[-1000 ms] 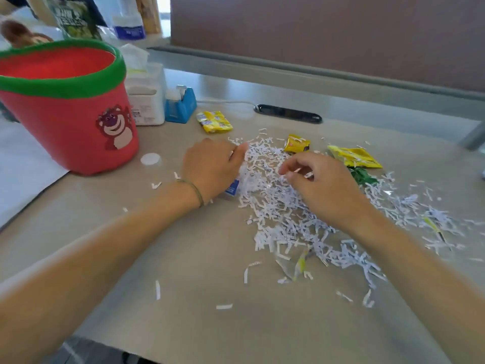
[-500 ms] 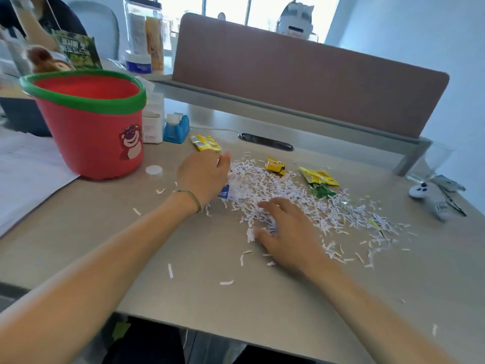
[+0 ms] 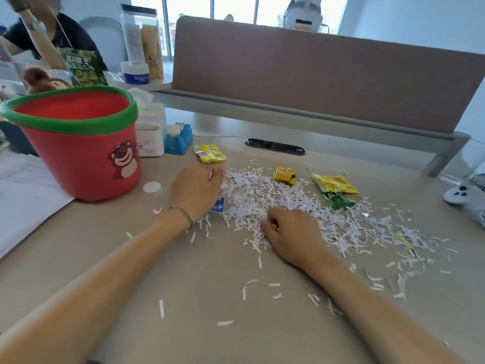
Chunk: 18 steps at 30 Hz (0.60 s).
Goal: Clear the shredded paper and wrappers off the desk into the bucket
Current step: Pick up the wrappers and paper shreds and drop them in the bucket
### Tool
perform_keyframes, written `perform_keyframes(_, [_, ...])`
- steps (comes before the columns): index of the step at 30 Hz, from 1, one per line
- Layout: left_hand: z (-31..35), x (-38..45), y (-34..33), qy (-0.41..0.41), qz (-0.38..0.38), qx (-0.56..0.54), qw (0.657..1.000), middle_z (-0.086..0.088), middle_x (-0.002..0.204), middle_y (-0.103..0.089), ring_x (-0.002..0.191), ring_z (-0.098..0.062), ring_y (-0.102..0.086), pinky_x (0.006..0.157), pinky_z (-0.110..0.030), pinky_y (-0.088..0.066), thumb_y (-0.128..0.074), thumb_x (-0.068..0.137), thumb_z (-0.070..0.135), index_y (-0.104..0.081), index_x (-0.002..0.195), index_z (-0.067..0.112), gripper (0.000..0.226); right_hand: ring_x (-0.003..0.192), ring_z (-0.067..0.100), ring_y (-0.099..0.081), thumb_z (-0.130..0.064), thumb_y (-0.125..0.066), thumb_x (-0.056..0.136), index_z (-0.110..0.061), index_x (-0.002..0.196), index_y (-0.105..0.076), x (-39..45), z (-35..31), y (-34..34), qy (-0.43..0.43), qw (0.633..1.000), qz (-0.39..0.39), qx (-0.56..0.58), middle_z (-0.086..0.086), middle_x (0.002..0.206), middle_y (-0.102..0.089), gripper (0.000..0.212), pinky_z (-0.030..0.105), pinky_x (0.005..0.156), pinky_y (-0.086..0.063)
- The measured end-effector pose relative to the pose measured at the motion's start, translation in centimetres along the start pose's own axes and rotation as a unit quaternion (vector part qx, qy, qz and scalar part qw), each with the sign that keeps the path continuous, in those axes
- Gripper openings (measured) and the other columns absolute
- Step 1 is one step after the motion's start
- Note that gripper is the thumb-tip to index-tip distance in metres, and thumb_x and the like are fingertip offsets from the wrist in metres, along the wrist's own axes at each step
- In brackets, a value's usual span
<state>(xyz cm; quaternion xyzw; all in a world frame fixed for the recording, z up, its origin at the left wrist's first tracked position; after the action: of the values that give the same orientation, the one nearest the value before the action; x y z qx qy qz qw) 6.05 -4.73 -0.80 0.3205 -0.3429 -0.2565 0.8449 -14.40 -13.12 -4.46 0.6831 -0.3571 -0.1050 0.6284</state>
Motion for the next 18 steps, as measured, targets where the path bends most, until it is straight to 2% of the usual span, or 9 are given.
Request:
perform_keyframes(4, [1.4, -0.1, 1.1, 0.011, 0.007, -0.067, 0.998, -0.001, 0.051, -0.041, 0.052, -0.015, -0.039, 0.049, -0.03, -0.024, -0.042, 0.104, 0.04, -0.038, 0.052, 0.018, 0.057, 0.053, 0.017, -0.043, -0.026, -0.058, 0.094, -0.009, 0.06, -0.051, 1.2, 0.6, 1.3, -0.09, 0.972, 0.047, 0.214, 0.003, 0.055, -0.052, 0.038, 0.036, 0.054, -0.041])
perform_keyframes(7, [3.1, 0.3, 2.4, -0.013, 0.017, -0.101, 0.995, 0.0, 0.048, -0.036, 0.048, -0.014, -0.035, 0.047, -0.024, -0.027, -0.043, 0.104, 0.035, -0.036, 0.05, 0.015, 0.058, 0.061, 0.015, -0.034, -0.02, -0.06, 0.093, 0.008, 0.069, -0.052, 2.3, 0.3, 3.1, -0.175, 0.894, 0.076, 0.405, 0.011, 0.064, -0.041, 0.037, 0.03, 0.056, -0.03])
perform_keyframes(9, [3.9, 1.1, 3.4, -0.028, 0.025, -0.12, 0.992, -0.001, 0.046, -0.037, 0.046, -0.016, -0.035, 0.051, -0.031, -0.031, -0.044, 0.104, 0.036, -0.036, 0.049, 0.014, 0.06, 0.08, 0.012, -0.036, -0.02, -0.061, 0.09, 0.013, 0.087, -0.059, 3.3, -0.2, 3.9, -0.246, 0.817, 0.083, 0.514, 0.017, 0.074, -0.047, 0.033, 0.031, 0.066, -0.041])
perform_keyframes(10, [4.2, 1.6, 4.0, -0.029, 0.027, -0.13, 0.991, -0.003, 0.046, -0.039, 0.046, -0.017, -0.036, 0.051, -0.031, -0.032, -0.044, 0.104, 0.036, -0.037, 0.049, 0.013, 0.06, 0.082, 0.015, -0.039, -0.019, -0.06, 0.09, 0.012, 0.093, -0.06, 4.1, -0.6, 4.2, -0.279, 0.779, 0.077, 0.557, 0.027, 0.082, -0.054, 0.031, 0.038, 0.074, -0.05])
perform_keyframes(11, [4.3, 2.1, 4.6, -0.027, 0.031, -0.141, 0.989, -0.004, 0.046, -0.041, 0.045, -0.017, -0.036, 0.05, -0.031, -0.031, -0.044, 0.103, 0.037, -0.039, 0.049, 0.012, 0.061, 0.12, 0.028, -0.039, -0.017, -0.058, 0.091, 0.012, 0.098, -0.06, 4.9, -1.0, 4.5, -0.303, 0.744, 0.072, 0.591, 0.033, 0.093, -0.058, 0.03, 0.044, 0.082, -0.056])
perform_keyframes(12, [4.5, 2.7, 5.4, -0.025, 0.035, -0.152, 0.987, -0.004, 0.045, -0.042, 0.043, -0.015, -0.036, 0.05, -0.03, -0.03, -0.044, 0.103, 0.037, -0.039, 0.049, 0.011, 0.061, 0.09, 0.036, -0.07, -0.016, -0.055, 0.092, 0.011, 0.094, -0.06, 5.8, -1.6, 4.8, -0.318, 0.724, 0.063, 0.608, 0.032, 0.092, -0.061, 0.028, 0.041, 0.079, -0.059])
perform_keyframes(14, [4.7, 4.0, 7.5, -0.022, 0.048, -0.172, 0.984, 0.0, 0.043, -0.039, 0.04, -0.012, -0.033, 0.047, -0.029, -0.028, -0.046, 0.103, 0.037, -0.039, 0.049, 0.011, 0.06, 0.047, 0.013, -0.053, -0.021, -0.056, 0.093, -0.006, 0.079, -0.058, 7.7, -3.3, 5.7, -0.316, 0.704, 0.03, 0.636, 0.013, 0.067, -0.052, 0.021, 0.024, 0.056, -0.047])
perform_keyframes(15, [4.7, 4.8, 8.7, -0.022, 0.055, -0.181, 0.982, 0.0, 0.043, -0.037, 0.04, -0.012, -0.032, 0.048, -0.029, -0.027, -0.046, 0.102, 0.036, -0.039, 0.05, 0.01, 0.059, 0.042, 0.011, -0.042, -0.025, -0.058, 0.091, -0.014, 0.076, -0.059, 8.8, -4.0, 6.1, -0.309, 0.691, 0.021, 0.653, 0.005, 0.061, -0.048, 0.018, 0.024, 0.055, -0.04])
perform_keyframes(18, [4.3, 7.6, 12.5, 0.008, 0.066, -0.229, 0.971, -0.005, 0.049, -0.036, 0.045, -0.015, -0.033, 0.051, -0.029, -0.03, -0.049, 0.101, 0.037, -0.041, 0.053, 0.012, 0.054, 0.046, 0.012, -0.036, -0.026, -0.059, 0.089, -0.023, 0.072, -0.058, 12.0, -6.8, 7.8, -0.272, 0.67, 0.012, 0.691, 0.0, 0.056, -0.043, 0.018, 0.028, 0.051, -0.032])
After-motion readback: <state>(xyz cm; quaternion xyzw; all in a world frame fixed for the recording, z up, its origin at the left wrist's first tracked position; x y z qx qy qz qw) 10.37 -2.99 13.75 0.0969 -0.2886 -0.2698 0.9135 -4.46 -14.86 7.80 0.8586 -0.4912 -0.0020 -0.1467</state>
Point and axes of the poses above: each hand's wrist, its own x-axis towards the middle knuckle, its own y-axis out of the back of the hand, z = x × y, the point moved 4 cm from there along x, towards the middle knuckle
